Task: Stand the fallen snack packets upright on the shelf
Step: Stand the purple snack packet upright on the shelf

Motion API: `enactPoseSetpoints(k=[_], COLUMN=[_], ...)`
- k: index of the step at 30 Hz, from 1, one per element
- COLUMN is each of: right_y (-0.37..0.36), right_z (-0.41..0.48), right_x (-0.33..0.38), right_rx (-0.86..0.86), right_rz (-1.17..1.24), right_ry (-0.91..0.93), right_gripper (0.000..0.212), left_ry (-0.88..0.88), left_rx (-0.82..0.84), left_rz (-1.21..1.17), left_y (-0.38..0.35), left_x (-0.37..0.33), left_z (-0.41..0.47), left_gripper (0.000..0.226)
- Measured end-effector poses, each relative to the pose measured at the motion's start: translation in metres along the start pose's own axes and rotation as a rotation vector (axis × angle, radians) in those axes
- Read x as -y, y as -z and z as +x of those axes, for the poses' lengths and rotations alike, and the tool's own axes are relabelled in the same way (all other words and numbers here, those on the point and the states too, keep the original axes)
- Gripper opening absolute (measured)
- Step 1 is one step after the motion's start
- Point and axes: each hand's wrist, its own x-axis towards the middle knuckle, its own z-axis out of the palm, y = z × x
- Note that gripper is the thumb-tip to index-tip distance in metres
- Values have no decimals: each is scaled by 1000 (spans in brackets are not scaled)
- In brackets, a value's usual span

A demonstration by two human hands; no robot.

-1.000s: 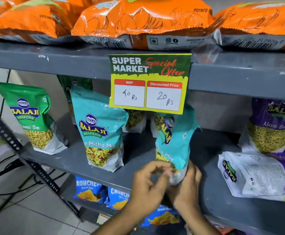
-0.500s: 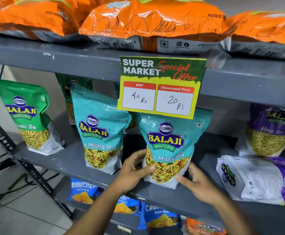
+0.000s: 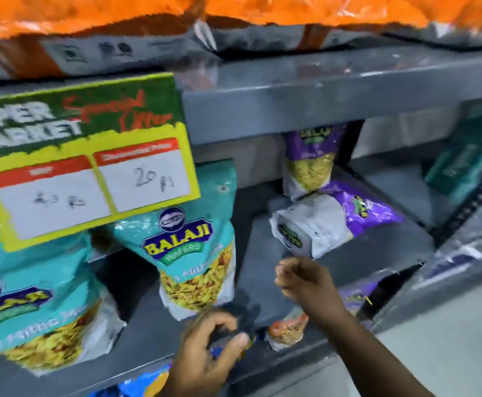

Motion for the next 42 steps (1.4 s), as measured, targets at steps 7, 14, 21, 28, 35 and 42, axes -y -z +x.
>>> enactPoseSetpoints(k=[7,14,21,28,35,42], right_y=[66,107,139,176,207,218], right_z=[25,60,62,77,149,165], right_x=[10,28,13,25,39,15], right_rx=[-302,-93,80,99,240,259], right_rz=[180,399,404,298,27,-14], right_ry=[-132,-449,-434,26,307,273], right_gripper=[24,13,11,34,46,47], left_ry=[255,828,759,350,338,339], left_rx=[117,23,219,60,-95,-73], left_rz=[-279,-294,-385,-548,-271,-219], left_y=[-59,-108,-118,-162,-228,-239], left_x=[-38,-44,-30,-55,-44,-30], left_z=[82,206,193,156,183,177], left_gripper=[11,40,27,61,64,67])
